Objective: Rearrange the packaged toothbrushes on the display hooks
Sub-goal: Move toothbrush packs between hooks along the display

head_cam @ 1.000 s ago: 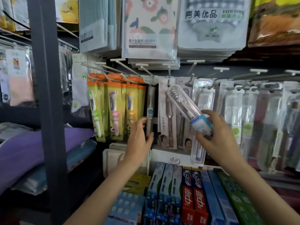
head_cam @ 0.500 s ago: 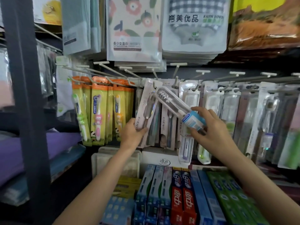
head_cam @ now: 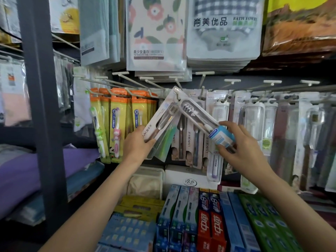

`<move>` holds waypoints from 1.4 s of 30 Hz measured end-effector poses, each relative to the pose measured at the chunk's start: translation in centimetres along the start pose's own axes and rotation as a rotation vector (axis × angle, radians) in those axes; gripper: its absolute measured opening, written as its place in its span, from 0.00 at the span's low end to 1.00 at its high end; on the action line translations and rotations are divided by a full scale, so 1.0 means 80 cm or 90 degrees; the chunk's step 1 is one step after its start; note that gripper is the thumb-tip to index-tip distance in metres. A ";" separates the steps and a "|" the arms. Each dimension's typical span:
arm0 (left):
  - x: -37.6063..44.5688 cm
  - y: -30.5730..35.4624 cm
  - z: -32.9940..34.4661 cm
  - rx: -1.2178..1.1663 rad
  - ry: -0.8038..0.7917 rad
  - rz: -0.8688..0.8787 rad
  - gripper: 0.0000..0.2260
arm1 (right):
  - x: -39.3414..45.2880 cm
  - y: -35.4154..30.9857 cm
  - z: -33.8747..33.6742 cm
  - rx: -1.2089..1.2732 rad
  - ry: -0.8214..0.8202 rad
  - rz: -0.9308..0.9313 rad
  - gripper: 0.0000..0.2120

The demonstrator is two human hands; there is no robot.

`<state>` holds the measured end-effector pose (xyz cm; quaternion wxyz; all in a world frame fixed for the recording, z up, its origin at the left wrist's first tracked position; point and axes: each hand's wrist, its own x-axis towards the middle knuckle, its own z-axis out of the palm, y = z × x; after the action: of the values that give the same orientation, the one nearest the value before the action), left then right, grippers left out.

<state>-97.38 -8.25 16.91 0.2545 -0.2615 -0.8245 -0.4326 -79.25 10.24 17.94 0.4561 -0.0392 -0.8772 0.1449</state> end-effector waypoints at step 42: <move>-0.020 0.025 0.071 -0.476 -0.195 -0.053 0.17 | 0.001 0.005 0.010 0.005 -0.006 -0.007 0.25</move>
<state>-95.96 -2.83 14.22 -0.0018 -0.3637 -0.6484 -0.6688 -79.99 10.45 17.48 0.4527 -0.0318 -0.8791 0.1458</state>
